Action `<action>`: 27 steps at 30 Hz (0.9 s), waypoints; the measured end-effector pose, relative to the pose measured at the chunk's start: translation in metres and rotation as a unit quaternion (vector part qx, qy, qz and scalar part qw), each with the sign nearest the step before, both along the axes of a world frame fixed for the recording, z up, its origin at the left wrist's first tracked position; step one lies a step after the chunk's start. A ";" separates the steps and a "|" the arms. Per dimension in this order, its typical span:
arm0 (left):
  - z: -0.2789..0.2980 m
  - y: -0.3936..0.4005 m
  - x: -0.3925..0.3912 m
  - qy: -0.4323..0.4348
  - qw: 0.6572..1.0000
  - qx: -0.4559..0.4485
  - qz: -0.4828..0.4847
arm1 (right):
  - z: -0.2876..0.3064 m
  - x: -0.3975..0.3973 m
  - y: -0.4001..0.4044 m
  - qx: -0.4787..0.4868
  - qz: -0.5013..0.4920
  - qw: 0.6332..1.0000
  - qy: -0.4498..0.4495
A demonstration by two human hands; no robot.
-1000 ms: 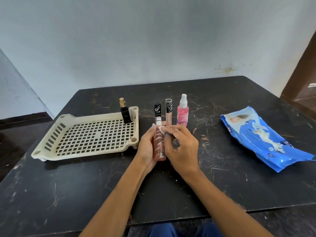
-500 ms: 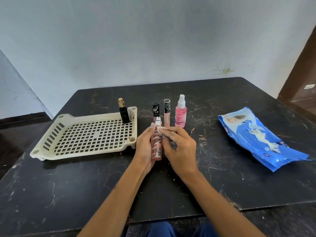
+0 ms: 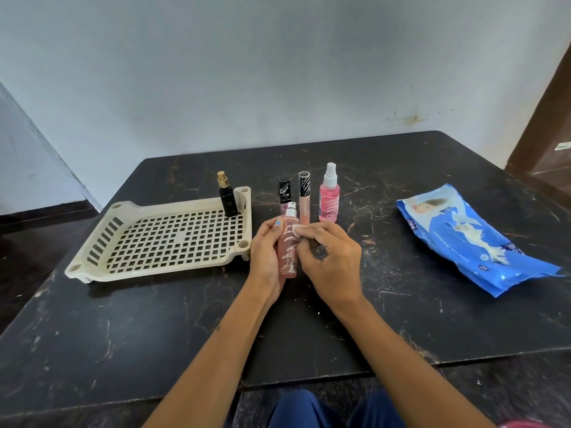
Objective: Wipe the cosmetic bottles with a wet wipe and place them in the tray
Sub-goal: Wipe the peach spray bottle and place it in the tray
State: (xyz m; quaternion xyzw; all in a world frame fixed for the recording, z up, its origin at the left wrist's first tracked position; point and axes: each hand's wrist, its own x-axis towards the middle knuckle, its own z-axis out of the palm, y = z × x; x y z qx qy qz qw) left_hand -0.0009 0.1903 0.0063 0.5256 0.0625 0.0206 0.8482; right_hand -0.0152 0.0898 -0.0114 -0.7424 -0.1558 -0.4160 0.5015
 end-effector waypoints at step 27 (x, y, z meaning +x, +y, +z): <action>0.004 -0.001 -0.005 -0.012 1.000 0.001 -0.004 | 0.000 -0.001 0.000 -0.022 -0.013 1.000 -0.004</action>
